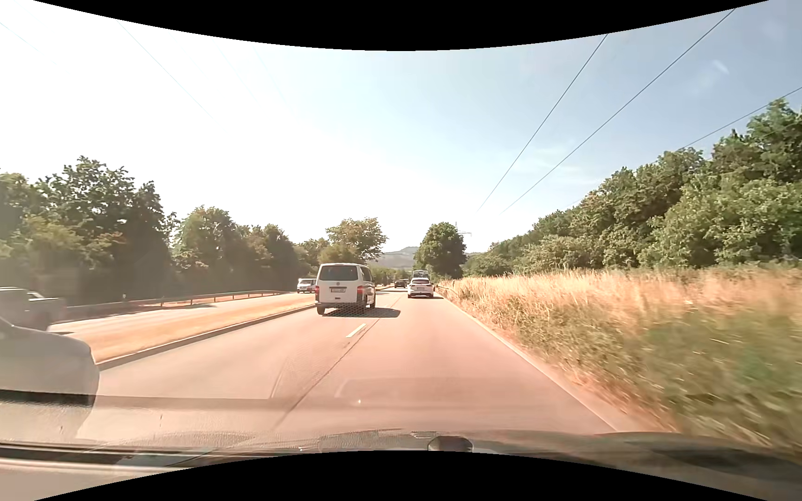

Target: Follow the waypoints while adhering to traffic rules and regulations

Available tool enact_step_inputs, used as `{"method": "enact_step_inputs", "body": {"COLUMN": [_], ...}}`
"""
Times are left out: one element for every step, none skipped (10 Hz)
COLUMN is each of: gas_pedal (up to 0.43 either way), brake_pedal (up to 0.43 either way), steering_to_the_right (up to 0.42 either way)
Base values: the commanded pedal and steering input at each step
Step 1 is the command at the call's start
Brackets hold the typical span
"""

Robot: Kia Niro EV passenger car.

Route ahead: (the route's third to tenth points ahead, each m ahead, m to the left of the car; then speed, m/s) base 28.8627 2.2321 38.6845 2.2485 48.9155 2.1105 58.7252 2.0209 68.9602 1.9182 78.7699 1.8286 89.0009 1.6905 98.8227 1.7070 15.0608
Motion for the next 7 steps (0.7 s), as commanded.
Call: {"method": "enact_step_inputs", "body": {"gas_pedal": [0.15,0.15,0.138,0.138,0.138,0.138,0.138], "brake_pedal": [0.0,0.0,0.0,0.0,0.0,0.0,0.0], "steering_to_the_right": [0.0,0.0,0.001,0.001,0.001,0.001,0.001]}}
